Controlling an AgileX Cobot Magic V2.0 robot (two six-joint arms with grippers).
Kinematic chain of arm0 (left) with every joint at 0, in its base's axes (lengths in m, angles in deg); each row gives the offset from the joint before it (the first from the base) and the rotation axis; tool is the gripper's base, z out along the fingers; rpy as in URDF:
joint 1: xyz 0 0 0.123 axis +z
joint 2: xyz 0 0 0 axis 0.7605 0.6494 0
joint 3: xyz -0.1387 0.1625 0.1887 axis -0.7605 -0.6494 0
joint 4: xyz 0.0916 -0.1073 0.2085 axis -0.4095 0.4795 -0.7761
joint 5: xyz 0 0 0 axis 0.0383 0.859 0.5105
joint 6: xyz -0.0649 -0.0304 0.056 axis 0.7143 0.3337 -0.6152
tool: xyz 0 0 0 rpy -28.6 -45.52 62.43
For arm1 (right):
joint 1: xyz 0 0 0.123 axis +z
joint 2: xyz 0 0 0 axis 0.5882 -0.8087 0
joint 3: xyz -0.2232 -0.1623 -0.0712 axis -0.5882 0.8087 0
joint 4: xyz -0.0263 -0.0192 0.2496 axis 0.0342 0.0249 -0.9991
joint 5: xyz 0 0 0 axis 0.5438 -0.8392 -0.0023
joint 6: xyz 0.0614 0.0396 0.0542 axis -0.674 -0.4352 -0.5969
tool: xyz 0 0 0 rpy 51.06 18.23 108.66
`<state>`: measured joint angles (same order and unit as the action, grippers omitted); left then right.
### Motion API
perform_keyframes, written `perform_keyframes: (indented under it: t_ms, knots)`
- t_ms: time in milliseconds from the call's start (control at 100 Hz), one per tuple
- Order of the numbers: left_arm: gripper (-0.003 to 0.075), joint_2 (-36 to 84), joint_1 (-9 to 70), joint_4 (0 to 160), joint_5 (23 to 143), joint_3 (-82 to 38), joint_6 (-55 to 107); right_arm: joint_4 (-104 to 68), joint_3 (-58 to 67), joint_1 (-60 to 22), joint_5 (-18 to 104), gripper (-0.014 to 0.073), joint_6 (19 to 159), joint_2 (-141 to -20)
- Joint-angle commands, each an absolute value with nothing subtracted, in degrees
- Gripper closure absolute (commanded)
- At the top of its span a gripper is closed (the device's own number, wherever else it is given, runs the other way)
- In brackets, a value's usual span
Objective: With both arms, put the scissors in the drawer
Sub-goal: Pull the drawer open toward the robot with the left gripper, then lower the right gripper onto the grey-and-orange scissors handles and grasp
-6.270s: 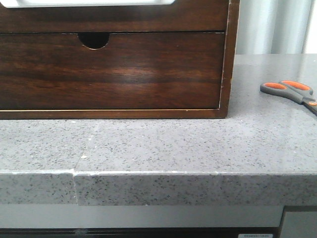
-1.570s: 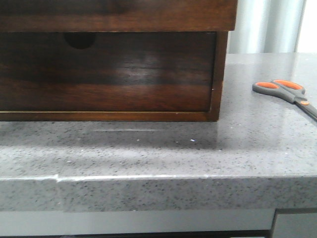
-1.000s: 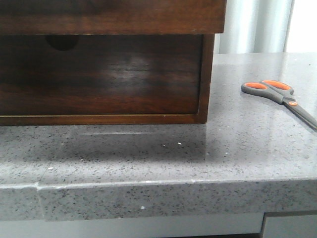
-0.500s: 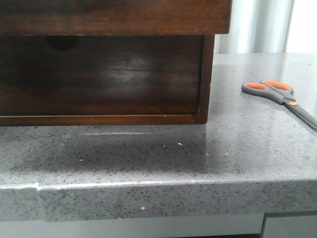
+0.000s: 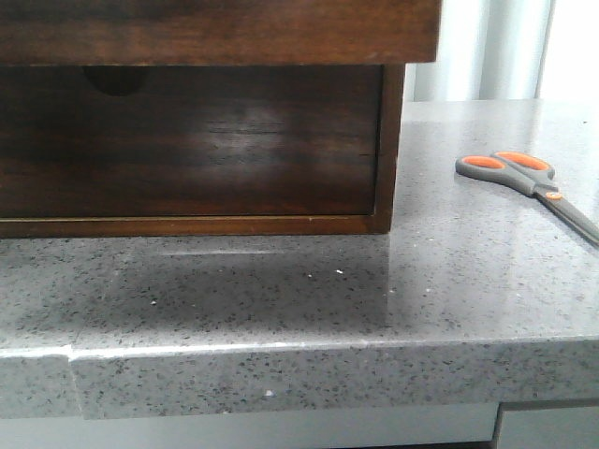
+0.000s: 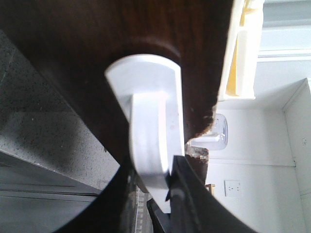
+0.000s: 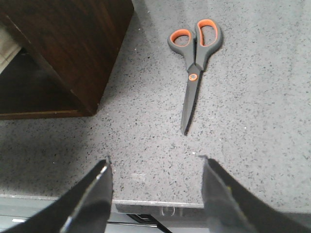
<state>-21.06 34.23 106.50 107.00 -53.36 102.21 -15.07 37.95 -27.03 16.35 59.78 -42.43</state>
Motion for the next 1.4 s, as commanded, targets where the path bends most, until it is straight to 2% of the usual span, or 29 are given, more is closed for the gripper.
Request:
perform_keyframes:
  t_ms: [0, 190, 330, 400, 650, 740, 810, 880, 1010, 1240, 1390]
  knots:
    - [0.0649, -23.01, 33.31, 113.70, 105.71, -47.88, 98.91, -14.90, 35.86, -26.77, 20.73, 0.0231, 60.32, -43.38]
    - [0.0421, -23.01, 33.31, 113.70, 105.44, -47.88, 98.91, -14.78, 35.86, -26.77, 20.73, 0.0231, 60.32, -43.49]
    - [0.0314, -23.01, 33.31, 113.05, 105.18, -47.88, 99.00, -14.78, 35.86, -26.77, 20.61, 0.0231, 60.32, -43.58]
    - [0.0293, -23.01, 33.31, 112.90, 105.18, -47.88, 99.03, -14.78, 35.86, -26.77, 20.39, 0.0231, 60.32, -43.58]
    - [0.0295, -23.01, 33.31, 111.18, 105.82, -47.88, 99.03, -14.78, 35.86, -26.77, 20.39, 0.0231, 60.32, -43.58]
    - [0.0306, -23.01, 33.31, 109.18, 105.82, -47.88, 99.03, -14.78, 35.86, -26.77, 20.00, 0.0231, 60.32, -43.58]
    - [0.0361, -23.01, 33.31, 108.32, 105.97, -47.88, 98.75, -14.78, 35.86, -26.77, 19.08, 0.0231, 60.32, -43.58]
    - [0.0470, -23.01, 33.31, 106.74, 106.68, -47.10, 97.63, -14.78, 35.86, -26.77, 18.13, 0.0231, 60.32, -43.58]
    - [0.0743, -23.01, 33.31, 103.21, 107.26, -44.36, 94.82, -14.78, 35.86, -26.77, 17.39, 0.0231, 60.32, -43.58]
    - [0.0740, -23.01, 33.31, 96.20, 107.13, -40.45, 90.10, -14.78, 35.58, -26.77, 17.39, 0.0231, 60.32, -43.58]
    - [0.0740, -23.01, 33.31, 81.74, 107.13, -39.75, 83.37, -13.65, 32.85, -26.77, 16.21, 0.0231, 60.32, -45.09]
